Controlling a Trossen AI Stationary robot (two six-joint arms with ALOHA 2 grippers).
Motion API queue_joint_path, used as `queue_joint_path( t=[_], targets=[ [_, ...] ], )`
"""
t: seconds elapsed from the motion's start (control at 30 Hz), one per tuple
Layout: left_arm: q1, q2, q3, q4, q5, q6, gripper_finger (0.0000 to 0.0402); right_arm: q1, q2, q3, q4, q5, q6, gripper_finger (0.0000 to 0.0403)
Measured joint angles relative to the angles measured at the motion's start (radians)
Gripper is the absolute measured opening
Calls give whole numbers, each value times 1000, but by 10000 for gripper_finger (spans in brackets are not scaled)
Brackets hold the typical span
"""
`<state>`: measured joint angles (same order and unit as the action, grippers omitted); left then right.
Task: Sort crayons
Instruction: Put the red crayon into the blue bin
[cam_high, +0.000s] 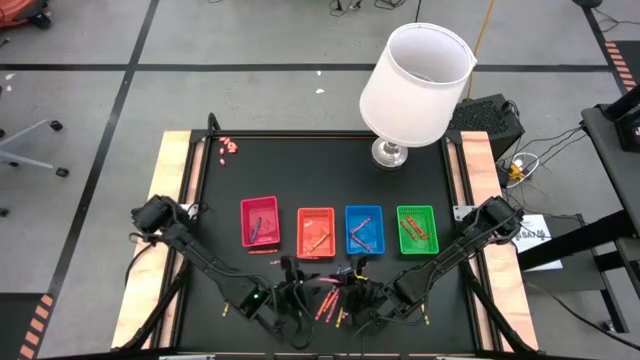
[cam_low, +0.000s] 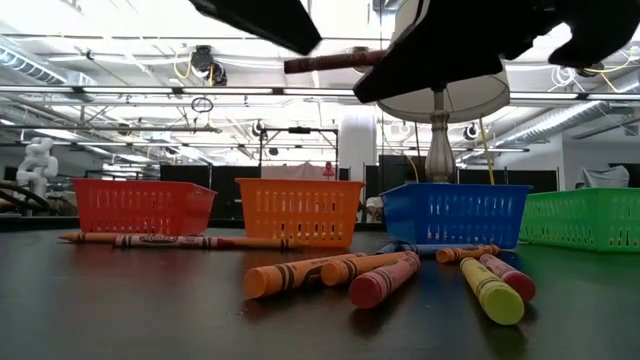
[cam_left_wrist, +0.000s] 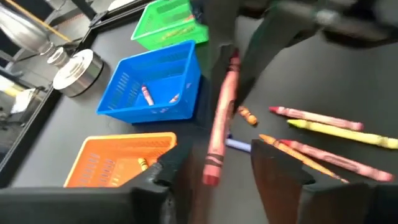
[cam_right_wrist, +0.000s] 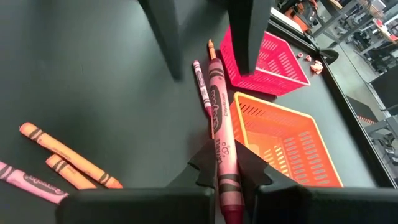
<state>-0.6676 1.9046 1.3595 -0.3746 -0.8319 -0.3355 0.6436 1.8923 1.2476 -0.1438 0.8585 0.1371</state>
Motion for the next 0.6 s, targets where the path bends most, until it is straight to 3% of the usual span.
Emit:
queue_joint_path(
  t=[0.17,0.4,0.6],
  targets=[
    [-47,-12,0,-2,-17,-35,193,17,-2,0,-23,-1,0,8],
    [-120,-14,-24,-15,-113,-112,195,70,-55,0,-83,0,-6,8],
    [-140,-14,-31,-36,-154,-130,196,118,-84,0,-86,0,-133,9]
  ],
)
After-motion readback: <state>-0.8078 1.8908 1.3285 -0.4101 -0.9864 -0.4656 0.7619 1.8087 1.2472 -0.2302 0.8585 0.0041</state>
